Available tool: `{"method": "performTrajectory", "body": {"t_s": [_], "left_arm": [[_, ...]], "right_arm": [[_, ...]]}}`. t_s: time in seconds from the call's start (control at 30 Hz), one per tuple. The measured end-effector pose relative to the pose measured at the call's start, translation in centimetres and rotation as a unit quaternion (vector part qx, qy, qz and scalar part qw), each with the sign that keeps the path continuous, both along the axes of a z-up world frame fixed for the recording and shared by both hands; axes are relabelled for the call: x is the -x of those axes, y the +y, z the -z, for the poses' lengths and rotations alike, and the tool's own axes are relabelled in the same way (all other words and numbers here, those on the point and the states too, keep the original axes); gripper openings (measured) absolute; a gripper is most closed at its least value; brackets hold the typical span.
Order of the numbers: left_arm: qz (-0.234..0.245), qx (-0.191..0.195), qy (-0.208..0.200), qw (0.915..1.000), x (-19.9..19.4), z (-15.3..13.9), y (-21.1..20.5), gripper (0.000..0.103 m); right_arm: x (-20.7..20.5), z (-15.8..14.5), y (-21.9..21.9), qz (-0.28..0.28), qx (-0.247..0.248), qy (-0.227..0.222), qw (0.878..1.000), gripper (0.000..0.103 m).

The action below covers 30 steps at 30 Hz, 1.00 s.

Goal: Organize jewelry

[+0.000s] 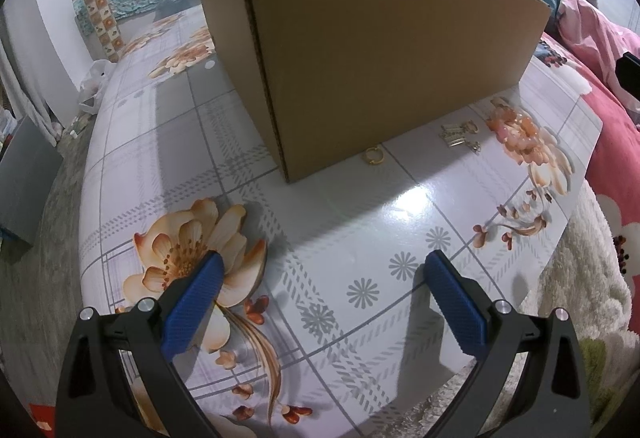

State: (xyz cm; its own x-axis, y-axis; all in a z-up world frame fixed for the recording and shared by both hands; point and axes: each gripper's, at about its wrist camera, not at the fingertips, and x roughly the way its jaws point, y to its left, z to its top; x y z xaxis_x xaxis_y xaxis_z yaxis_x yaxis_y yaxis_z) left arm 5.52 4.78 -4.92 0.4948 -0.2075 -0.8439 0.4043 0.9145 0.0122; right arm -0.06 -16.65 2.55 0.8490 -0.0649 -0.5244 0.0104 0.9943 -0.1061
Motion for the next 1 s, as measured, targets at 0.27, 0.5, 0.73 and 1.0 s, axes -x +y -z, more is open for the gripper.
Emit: {"method": "performTrajectory", "body": {"t_s": [0.27,0.5,0.73,1.0], "left_arm": [[0.004,0.006,-0.01,0.9999,0.3,0.2,0.3,0.099],[0.007,0.008,-0.012,0.9999,0.3,0.2,0.4,0.099],[-0.002,0.01,-0.02,0.9997,0.6,0.2,0.2,0.099],[0.024,0.028,-0.035,0.9987,1.1,-0.4,-0.3,0.097]], "right_arm": [[0.1,0.0,-0.2,-0.001,-0.017,0.005,1.0,0.095],[0.1,0.0,-0.8,0.002,-0.028,0.003,1.0,0.095],[-0.1,0.5,-3.6,0.012,-0.086,0.01,0.996,0.095],[-0.7,1.5,-3.6,-0.015,-0.117,0.04,0.992,0.095]]}}
